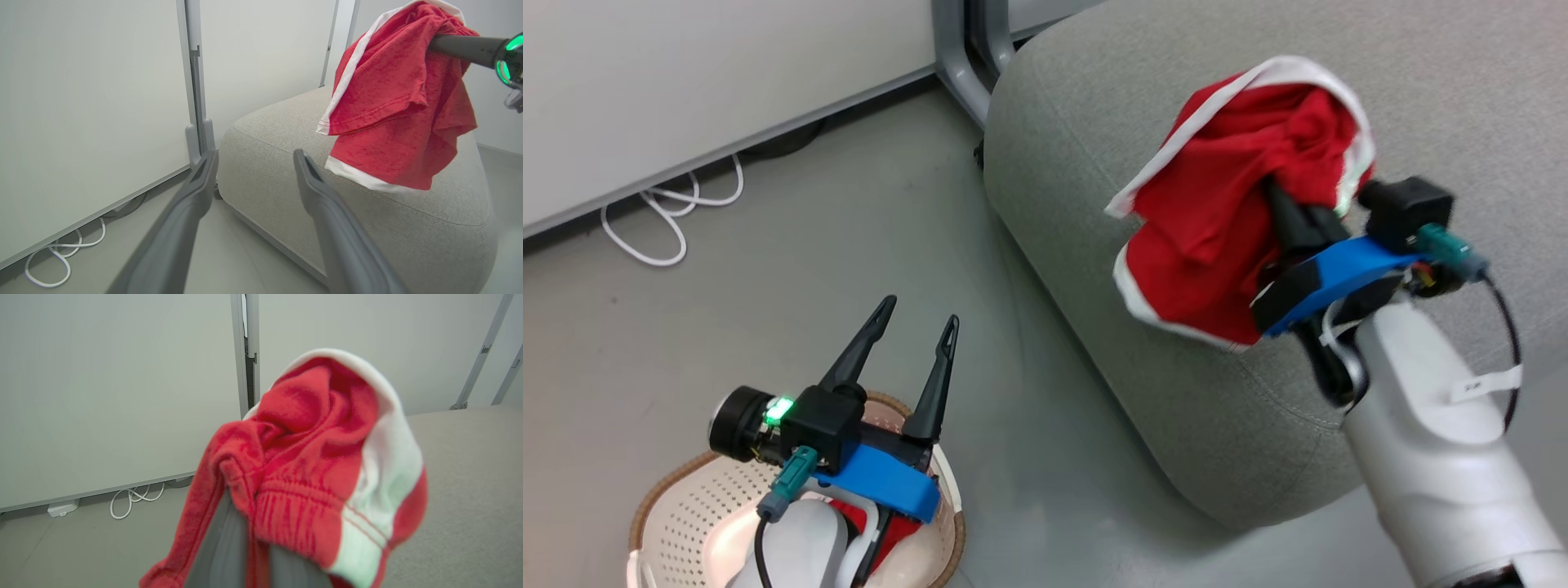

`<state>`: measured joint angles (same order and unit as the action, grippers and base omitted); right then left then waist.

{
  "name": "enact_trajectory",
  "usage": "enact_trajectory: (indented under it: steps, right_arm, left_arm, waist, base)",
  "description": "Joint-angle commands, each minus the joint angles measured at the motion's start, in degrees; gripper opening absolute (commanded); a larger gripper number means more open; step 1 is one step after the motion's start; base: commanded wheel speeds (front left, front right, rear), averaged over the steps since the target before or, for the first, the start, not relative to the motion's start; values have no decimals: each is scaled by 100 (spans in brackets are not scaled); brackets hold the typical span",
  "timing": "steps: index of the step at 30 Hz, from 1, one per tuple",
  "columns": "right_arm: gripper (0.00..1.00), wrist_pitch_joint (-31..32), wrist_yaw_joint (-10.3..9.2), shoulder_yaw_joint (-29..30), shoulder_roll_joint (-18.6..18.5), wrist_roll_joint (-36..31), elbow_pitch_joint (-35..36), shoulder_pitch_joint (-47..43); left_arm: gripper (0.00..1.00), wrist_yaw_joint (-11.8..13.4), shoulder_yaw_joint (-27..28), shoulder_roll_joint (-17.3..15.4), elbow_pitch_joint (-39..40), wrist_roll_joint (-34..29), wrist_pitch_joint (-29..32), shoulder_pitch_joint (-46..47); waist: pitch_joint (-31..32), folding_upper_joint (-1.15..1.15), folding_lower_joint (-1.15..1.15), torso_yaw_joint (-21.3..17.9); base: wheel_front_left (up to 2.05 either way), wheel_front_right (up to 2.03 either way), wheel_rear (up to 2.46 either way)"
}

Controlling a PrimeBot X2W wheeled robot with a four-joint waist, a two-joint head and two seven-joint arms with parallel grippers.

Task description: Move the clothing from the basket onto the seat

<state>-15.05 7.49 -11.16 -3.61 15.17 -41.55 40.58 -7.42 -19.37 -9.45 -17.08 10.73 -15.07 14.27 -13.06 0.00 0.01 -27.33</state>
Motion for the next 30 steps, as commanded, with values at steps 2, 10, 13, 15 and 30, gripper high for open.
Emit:
enact_trajectory:
  steps: [2, 10, 13, 15, 30]
  right_arm:
    - [0, -19, 1, 406, -281, -159, -23, 428]
    - [0, -19, 1, 1708, -1097, -494, 213, 1217]
    - [0, -18, 1, 2167, -1286, -575, 339, 1319]
    - [0, -19, 1, 2375, -1434, -644, 427, 1302]
    - [0, -19, 1, 3037, -1342, -640, -328, 1052]
  left_arm:
    - [100, -9, -128, -158, 147, -39, -15, 286]
    - [100, -9, -341, -561, 503, -119, -15, 789]
    - [100, -8, -389, -641, 654, -198, -15, 940]
    - [100, -8, -445, -675, 794, -226, -15, 1060]
    - [100, -8, -587, -1135, 1333, -311, -14, 1231]
  waist:
    - [-544, 0, -1, 317]
    - [-1593, 0, -1, 699]
    - [-1936, 0, -1, 810]
    - [-2138, 0, -1, 892]
    - [-2987, 0, -1, 1010]
  base:
    - [0, 0, 0]
    - [0, 0, 0]
    - [0, 0, 0]
    - [0, 0, 0]
    - [0, 0, 0]
